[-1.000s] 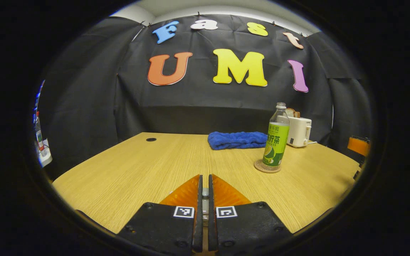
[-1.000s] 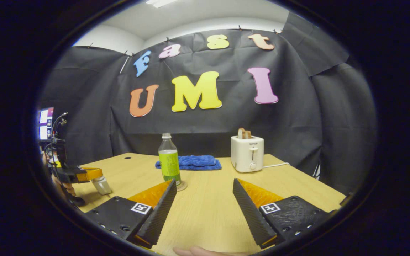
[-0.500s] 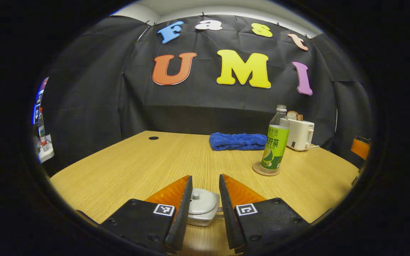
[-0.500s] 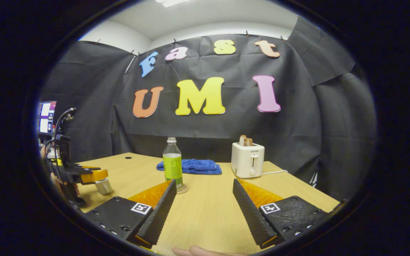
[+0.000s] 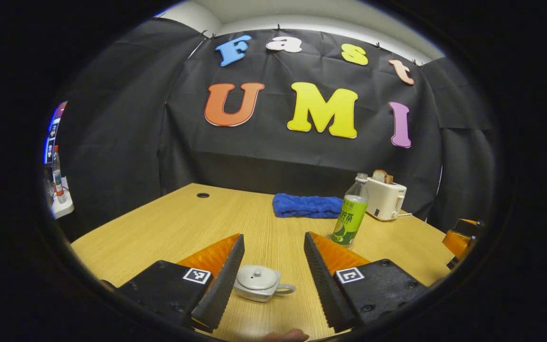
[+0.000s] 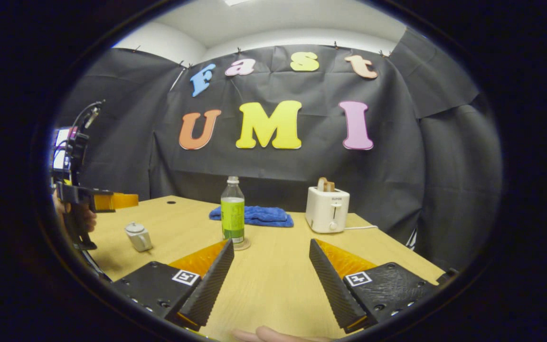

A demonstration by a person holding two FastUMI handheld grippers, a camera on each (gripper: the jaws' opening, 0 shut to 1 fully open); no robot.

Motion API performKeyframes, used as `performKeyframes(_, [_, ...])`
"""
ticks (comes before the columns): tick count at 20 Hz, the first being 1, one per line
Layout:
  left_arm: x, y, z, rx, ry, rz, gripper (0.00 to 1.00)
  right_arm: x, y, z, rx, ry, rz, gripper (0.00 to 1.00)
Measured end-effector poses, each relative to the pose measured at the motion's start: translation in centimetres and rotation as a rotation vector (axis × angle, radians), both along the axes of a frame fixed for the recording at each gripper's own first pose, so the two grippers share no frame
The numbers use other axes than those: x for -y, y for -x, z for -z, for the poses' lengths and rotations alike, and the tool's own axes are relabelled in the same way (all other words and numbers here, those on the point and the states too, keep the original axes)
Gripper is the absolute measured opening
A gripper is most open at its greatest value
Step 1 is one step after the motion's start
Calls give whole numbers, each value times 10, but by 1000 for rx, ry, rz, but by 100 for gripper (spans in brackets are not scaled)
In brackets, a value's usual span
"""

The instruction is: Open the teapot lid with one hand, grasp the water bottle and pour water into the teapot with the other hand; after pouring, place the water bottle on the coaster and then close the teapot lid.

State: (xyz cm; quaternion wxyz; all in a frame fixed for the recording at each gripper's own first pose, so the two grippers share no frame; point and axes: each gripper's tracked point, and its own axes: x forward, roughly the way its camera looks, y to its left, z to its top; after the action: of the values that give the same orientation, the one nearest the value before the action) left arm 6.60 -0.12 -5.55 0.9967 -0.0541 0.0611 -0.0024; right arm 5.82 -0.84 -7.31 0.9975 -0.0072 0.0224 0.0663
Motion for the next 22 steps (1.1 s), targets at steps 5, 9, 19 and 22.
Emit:
performKeyframes(5, [6,47,-65,130,-60,-22,94,30,13,-34,24,-19,60,95])
performKeyframes(9, [12,76,-86,182,-45,-21,95,45,35,-60,33,-27,109,95])
performKeyframes(19, [4,90,-99,201,-117,-19,94,28,61,-76,72,36,62,95])
performKeyframes(22, [6,86,-93,191,-105,-10,95,24,56,-70,57,23,49,98])
